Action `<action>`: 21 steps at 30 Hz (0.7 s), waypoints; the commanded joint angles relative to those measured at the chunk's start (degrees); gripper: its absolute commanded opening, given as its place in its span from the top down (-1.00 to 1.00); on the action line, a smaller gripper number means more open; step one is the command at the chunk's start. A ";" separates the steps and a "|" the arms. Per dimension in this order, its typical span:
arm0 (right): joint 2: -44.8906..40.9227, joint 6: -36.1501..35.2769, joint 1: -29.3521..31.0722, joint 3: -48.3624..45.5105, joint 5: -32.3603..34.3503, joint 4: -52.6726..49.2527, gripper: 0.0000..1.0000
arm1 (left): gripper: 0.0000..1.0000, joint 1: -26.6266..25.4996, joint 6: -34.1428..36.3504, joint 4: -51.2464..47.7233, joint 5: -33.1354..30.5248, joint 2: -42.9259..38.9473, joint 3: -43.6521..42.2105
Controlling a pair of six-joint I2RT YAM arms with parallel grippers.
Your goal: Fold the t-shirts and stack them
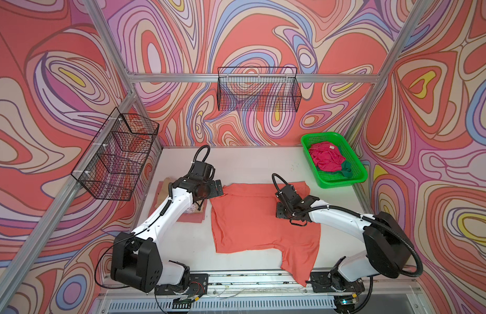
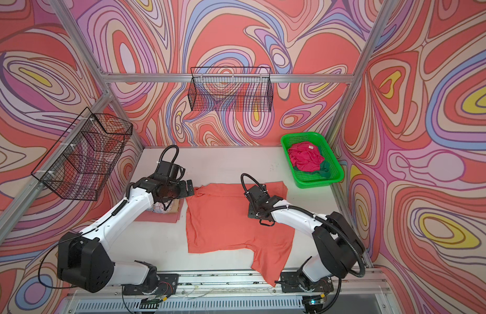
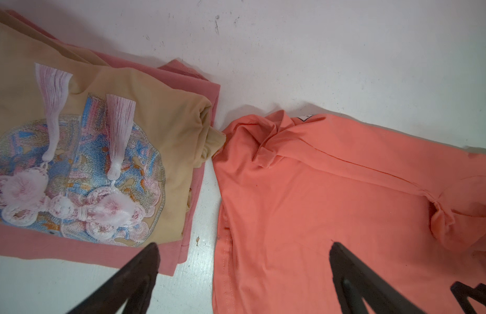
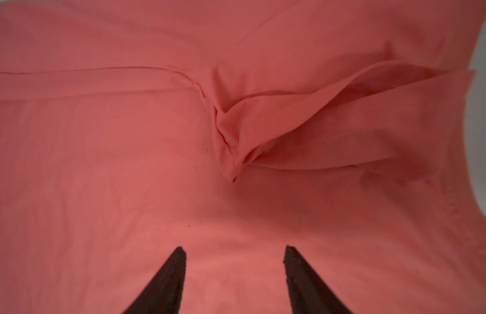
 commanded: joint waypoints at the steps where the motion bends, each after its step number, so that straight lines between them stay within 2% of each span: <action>1: -1.62 -2.94 -8.35 3.78 -2.23 -1.55 -0.27 | -0.98 0.29 0.01 -0.38 0.76 -1.24 -0.59; 4: -0.28 -6.03 -16.17 4.40 -4.65 0.29 -0.28 | -0.98 0.23 0.13 -0.43 0.77 -1.58 -0.66; 6: 2.77 -8.09 -18.55 6.05 -7.00 0.82 -0.30 | -0.99 0.26 0.07 -0.22 0.47 -1.99 -0.96; 11: 9.71 -9.54 -21.73 7.96 -10.25 2.55 -0.30 | -0.98 0.17 0.18 -0.28 0.51 -1.92 -0.93; 15: 11.97 -9.52 -22.61 6.75 -14.89 5.92 -0.30 | -0.98 0.18 0.29 -0.21 0.42 -2.01 -0.95; 21: 8.92 -9.25 -22.60 3.03 -20.80 9.59 -0.28 | -0.99 0.14 0.26 -0.15 0.83 -1.91 -0.92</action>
